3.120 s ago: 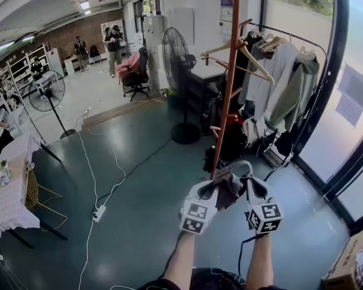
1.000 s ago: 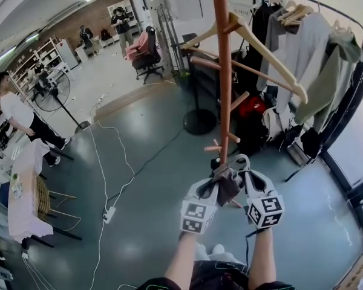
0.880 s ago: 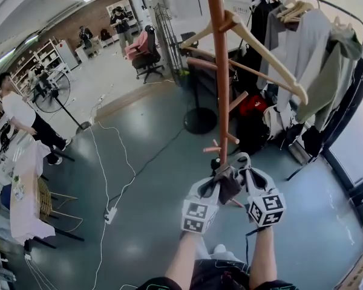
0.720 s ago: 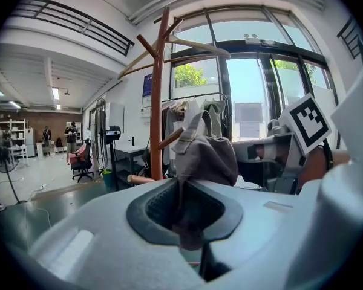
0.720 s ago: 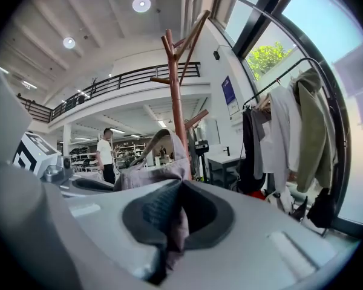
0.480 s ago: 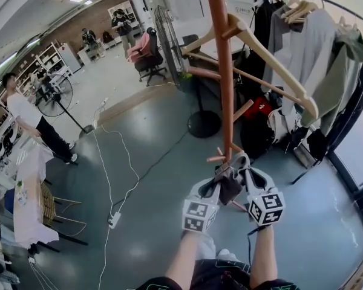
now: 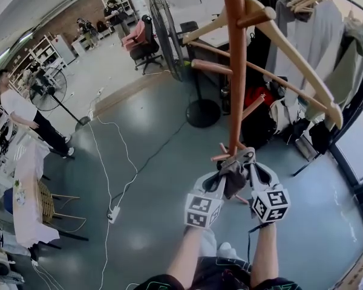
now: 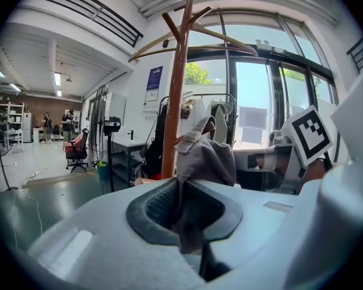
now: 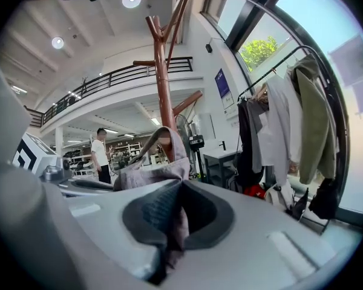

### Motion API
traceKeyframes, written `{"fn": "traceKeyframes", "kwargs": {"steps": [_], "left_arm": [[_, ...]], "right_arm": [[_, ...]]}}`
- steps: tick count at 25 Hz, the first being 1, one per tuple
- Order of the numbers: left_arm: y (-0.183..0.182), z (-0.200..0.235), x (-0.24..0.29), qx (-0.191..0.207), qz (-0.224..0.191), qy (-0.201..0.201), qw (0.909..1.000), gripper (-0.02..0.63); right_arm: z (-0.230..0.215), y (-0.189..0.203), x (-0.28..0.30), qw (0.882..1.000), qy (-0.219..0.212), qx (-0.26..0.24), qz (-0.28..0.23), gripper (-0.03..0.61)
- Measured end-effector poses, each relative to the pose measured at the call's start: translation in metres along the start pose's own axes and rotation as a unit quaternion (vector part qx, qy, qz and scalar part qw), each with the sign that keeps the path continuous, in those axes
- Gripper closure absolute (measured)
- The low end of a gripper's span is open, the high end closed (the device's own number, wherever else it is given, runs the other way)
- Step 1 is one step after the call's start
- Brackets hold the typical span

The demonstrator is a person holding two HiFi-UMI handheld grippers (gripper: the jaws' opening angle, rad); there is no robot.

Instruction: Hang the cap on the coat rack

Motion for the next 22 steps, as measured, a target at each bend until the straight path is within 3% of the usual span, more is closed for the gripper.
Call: {"fn": "traceKeyframes", "kwargs": {"steps": [5, 19, 22], "left_arm": [[0.000, 0.004, 0.003, 0.006, 0.002, 0.010, 0.9999, 0.578], [0.017, 0.046, 0.025, -0.057, 0.013, -0.035, 0.9977, 0.578], [0.023, 0.049, 0.038, -0.055, 0.024, -0.028, 0.9978, 0.577]], "right_arm": [[-0.001, 0.003, 0.004, 1.000, 0.010, 0.009, 0.002, 0.569], [0.004, 0.021, 0.043, 0.998, 0.004, -0.018, 0.055, 0.569], [0.004, 0.024, 0.051, 0.997, 0.008, -0.028, 0.064, 0.569]]}}
Point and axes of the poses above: the fingertips, and each gripper's own axes: x forward along the fingers, z to its left, y out of its underside, the point moved 4 cm from there along -x, backward along the fingers, and after that the axes turned 11 degrees about -x, right-handed, at the moved point
